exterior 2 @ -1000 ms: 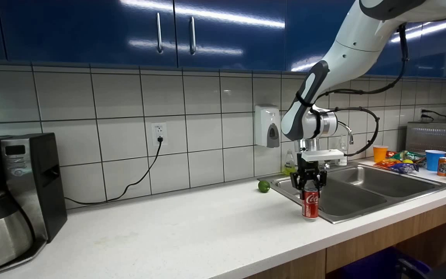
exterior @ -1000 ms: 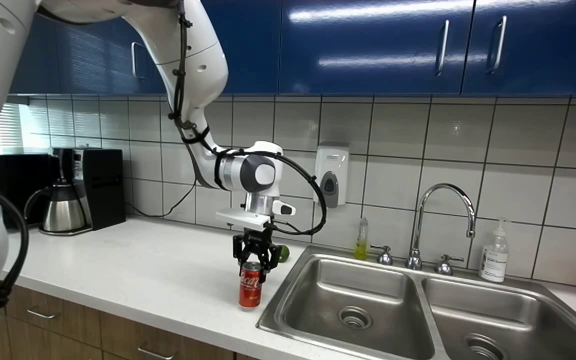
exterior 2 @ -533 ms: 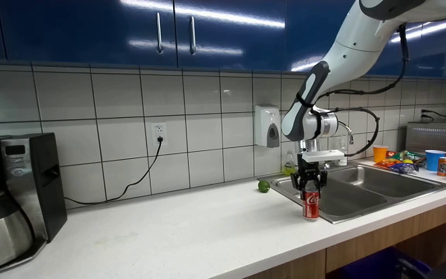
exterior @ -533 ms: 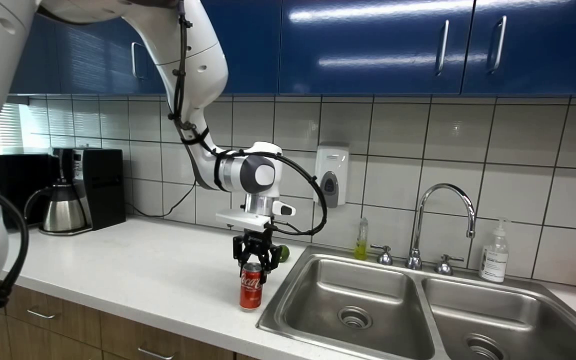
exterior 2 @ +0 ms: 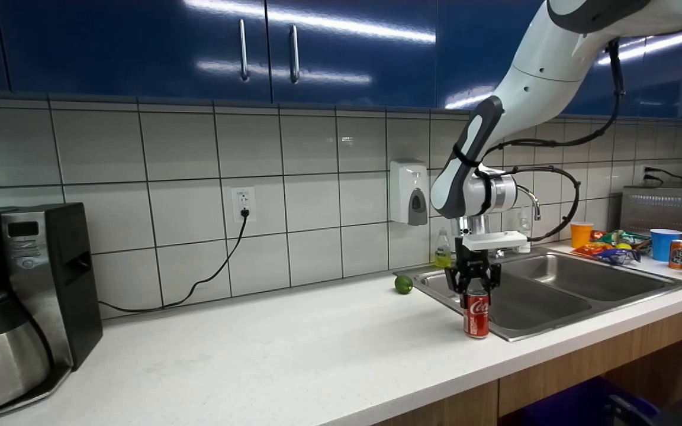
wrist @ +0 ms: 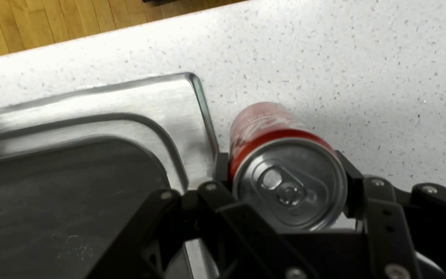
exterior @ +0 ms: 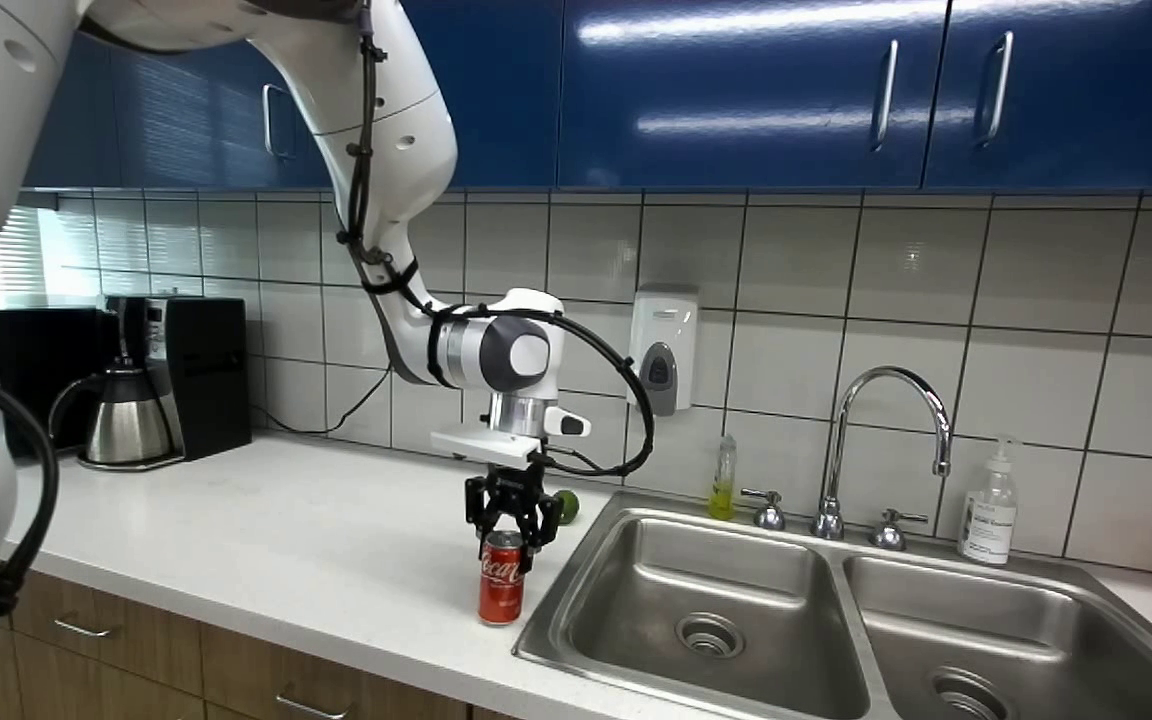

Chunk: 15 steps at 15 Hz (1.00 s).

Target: Pick up the can from the sink and put it on the counter

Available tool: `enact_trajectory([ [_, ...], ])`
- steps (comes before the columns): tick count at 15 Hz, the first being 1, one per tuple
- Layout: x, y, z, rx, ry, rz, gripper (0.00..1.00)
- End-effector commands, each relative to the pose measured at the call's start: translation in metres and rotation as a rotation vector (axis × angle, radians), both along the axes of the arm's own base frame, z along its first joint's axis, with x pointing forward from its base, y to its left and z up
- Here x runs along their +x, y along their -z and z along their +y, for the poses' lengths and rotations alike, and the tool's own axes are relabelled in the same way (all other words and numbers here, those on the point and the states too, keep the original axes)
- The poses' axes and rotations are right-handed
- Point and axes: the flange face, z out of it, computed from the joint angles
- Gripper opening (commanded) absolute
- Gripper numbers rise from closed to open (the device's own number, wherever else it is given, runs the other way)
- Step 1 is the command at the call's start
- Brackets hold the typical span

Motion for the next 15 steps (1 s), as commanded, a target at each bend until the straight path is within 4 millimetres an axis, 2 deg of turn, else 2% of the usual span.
enact_trajectory([
  [1,-0.0017,-0.0044,-0.0028,-0.022,-0.016,-0.013,0.38],
  [6,-0.002,-0.0037,-0.0034,-0.029,-0.021,-0.013,0.38],
  [7,-0.0021,-0.0032,-0.0035,-0.032,-0.022,-0.014,0.73],
  [8,-0.0023,-0.003,-0.0036,-0.033,-0.025,-0.012,0.89],
  [10,-0.0027,-0.0026,-0.0045,-0.037,-0.027,-0.011,0.99],
  [15,-0.0039,-0.0074,-0.0077,-0.037,-0.022,-0.012,1.0],
])
